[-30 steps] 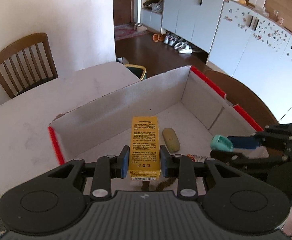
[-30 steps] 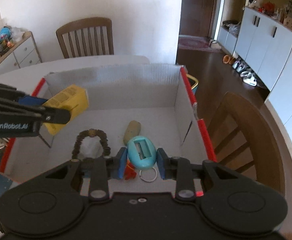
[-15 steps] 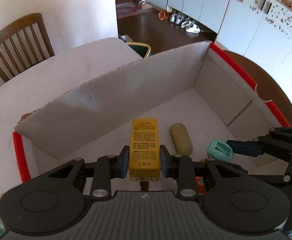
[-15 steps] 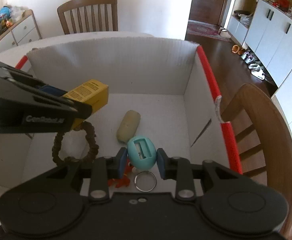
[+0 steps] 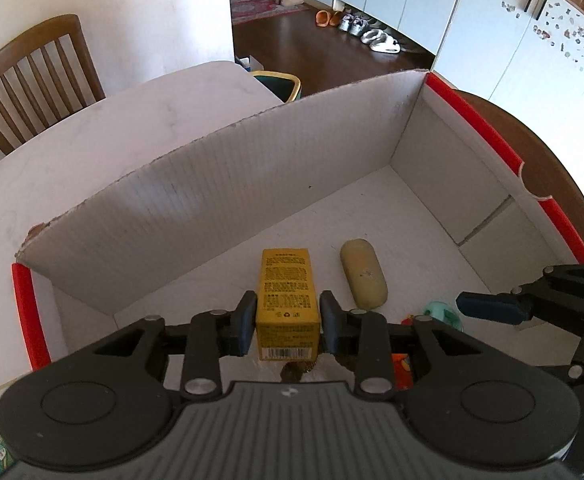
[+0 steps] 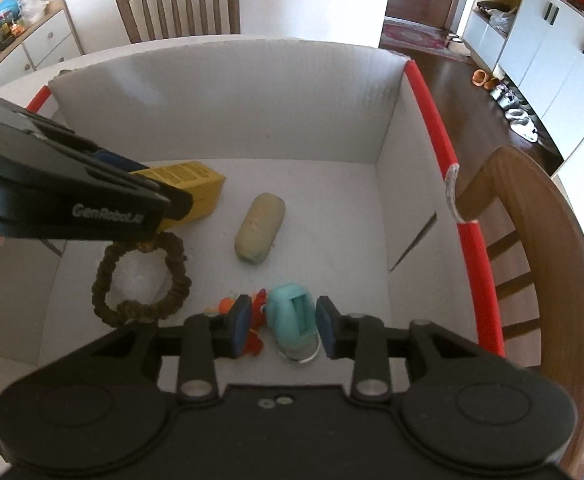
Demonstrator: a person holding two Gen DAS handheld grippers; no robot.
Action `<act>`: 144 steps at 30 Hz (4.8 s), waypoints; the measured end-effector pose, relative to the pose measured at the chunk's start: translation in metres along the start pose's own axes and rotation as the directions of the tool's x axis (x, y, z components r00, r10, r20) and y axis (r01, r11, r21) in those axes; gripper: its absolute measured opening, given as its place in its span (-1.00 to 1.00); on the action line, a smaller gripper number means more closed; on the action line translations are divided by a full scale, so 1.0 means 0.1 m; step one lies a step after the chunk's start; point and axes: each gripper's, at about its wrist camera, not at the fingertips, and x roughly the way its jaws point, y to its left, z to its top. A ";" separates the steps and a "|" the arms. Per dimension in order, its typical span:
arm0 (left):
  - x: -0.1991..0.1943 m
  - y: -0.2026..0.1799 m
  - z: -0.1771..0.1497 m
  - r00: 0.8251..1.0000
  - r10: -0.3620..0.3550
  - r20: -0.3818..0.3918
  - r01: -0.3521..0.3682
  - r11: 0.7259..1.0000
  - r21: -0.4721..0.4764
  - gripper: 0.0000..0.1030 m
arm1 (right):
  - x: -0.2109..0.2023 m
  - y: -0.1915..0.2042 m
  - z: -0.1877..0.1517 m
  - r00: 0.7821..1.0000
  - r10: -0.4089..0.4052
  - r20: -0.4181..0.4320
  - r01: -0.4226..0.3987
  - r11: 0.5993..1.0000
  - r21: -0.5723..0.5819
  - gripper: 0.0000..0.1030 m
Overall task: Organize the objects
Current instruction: 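Open the left gripper to drop the yellow box while the right releases the egg, then withdraw both grippers from the shoebox back to the pile, then grasp the white plastic bag with the left gripper while the right grasps the paper bag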
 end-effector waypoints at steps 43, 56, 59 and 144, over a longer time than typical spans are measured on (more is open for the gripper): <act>-1.71 0.59 -1.02 0.948 -0.055 0.313 0.063 0.998 -0.014 0.35 | -1.42 0.81 -0.23 0.970 0.001 0.241 -0.024 0.995 0.095 0.57; -2.10 1.08 -1.53 0.932 -0.026 0.362 0.042 0.998 -0.037 0.55 | -1.67 1.48 -0.43 0.954 -0.042 0.297 0.017 0.996 0.089 0.87; -2.19 1.18 -1.64 0.927 -0.027 0.375 0.042 0.999 -0.033 0.58 | -1.70 1.61 -0.45 0.951 -0.050 0.306 0.023 0.995 0.092 0.92; -1.02 2.45 -2.93 0.972 -0.020 0.234 0.028 0.999 -0.030 0.31 | 0.33 3.17 0.19 0.989 0.132 0.061 -0.143 0.953 0.266 0.77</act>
